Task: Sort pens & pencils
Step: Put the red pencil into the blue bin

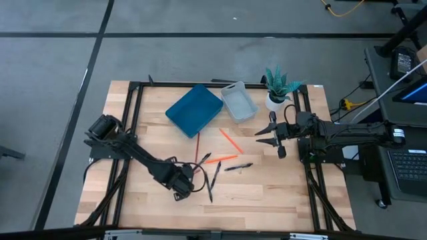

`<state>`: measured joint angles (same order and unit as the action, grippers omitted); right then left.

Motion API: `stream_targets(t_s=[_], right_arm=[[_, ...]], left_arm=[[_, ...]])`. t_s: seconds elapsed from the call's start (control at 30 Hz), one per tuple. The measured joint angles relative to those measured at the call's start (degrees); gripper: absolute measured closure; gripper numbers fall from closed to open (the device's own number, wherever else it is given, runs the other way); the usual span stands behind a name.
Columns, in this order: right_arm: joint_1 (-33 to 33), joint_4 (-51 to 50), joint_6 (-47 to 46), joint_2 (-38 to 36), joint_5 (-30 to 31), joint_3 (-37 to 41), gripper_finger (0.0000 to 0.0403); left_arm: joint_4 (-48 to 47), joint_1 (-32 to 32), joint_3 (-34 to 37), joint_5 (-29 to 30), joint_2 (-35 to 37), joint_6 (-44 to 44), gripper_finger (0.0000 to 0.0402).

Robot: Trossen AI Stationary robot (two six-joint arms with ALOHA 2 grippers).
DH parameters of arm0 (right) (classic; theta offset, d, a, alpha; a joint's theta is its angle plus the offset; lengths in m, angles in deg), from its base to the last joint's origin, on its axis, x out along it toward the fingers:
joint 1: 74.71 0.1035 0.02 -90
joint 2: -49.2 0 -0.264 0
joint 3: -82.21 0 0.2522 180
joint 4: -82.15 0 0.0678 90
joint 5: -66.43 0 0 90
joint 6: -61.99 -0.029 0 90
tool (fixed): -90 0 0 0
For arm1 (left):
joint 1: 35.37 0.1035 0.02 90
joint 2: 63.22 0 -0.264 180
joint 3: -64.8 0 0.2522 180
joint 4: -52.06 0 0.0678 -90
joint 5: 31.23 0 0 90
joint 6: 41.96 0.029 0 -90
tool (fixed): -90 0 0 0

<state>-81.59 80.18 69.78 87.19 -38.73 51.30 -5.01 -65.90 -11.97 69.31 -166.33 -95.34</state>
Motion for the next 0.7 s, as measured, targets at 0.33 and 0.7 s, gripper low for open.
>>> stream_targets(t_s=[0.33,0.7], right_arm=[[0.0,-0.9,0.1,0.0,0.0,0.0,0.0288],[0.0,-0.9,0.3,0.0,0.0,0.0,0.0288]], left_arm=[[0.0,2.6,0.0,-2.5,0.0,0.1,0.0288],[1.1,3.6,0.0,-5.8,-1.2,0.4,0.0288]])
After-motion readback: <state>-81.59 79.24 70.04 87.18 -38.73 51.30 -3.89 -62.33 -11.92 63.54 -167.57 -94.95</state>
